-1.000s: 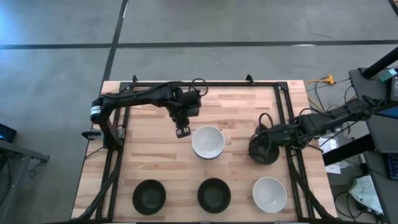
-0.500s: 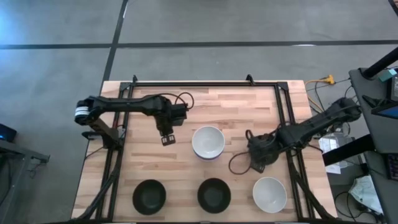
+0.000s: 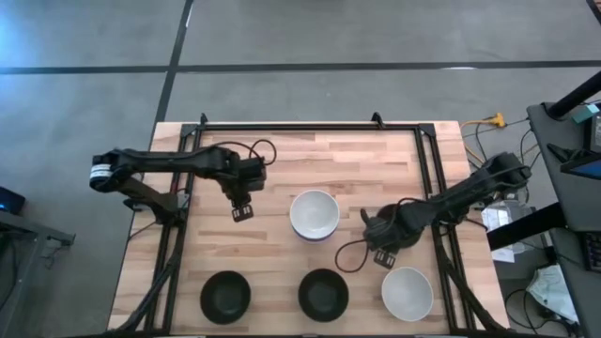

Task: Nest bowls inside each other
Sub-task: Stack the black bowl on the white bowl

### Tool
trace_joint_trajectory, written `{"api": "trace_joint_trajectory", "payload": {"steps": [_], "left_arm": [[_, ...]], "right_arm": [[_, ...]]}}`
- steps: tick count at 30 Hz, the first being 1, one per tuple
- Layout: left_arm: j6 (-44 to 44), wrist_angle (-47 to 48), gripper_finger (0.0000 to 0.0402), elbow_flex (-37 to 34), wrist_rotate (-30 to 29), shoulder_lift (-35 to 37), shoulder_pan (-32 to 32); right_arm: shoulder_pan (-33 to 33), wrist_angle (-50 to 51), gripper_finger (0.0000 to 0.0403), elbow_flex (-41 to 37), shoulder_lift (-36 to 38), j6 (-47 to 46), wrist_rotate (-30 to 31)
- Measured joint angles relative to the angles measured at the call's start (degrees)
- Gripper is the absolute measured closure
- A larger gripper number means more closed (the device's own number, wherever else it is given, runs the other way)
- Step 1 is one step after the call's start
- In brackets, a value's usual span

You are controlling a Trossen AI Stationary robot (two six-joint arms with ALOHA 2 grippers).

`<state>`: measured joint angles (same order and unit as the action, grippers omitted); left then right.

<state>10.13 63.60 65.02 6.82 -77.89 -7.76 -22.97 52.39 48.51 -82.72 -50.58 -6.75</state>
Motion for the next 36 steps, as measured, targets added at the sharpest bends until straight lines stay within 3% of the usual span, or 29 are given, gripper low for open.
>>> {"api": "trace_joint_trajectory", "payload": {"steps": [5,8,13,16,20,25,30,36], "left_arm": [[0.0,-0.8,0.0401,-0.9,-0.1,1.0,0.0],[0.0,-1.9,0.0401,-1.5,-0.1,1.2,0.0],[0.0,-4.1,0.0401,-1.9,0.0,1.0,0.0],[0.0,-4.7,0.0401,-2.1,0.0,0.9,0.0],[0.1,-4.6,0.0401,-2.1,0.2,1.0,0.0],[1.6,-4.6,0.0401,-2.3,0.3,1.1,0.0],[3.1,-4.6,0.0401,-2.5,0.4,1.1,0.2],[9.3,-4.4,0.0401,-2.5,0.4,1.1,1.3]], "right_arm": [[0.6,0.5,0.0391,2.0,5.6,2.9,-0.6],[1.0,-0.1,0.0393,4.6,10.6,7.6,2.0],[1.1,-7.1,0.0394,12.4,16.9,22.1,12.8],[-0.1,-15.4,0.0394,18.0,17.8,39.4,20.3],[0.2,-16.6,0.0394,25.2,13.2,64.1,19.4],[4.1,-1.2,0.0394,35.5,1.4,71.6,11.6],[5.0,7.3,0.0394,43.5,-8.4,86.3,11.0],[6.4,10.3,0.0394,47.8,-15.6,92.7,11.5]]}}
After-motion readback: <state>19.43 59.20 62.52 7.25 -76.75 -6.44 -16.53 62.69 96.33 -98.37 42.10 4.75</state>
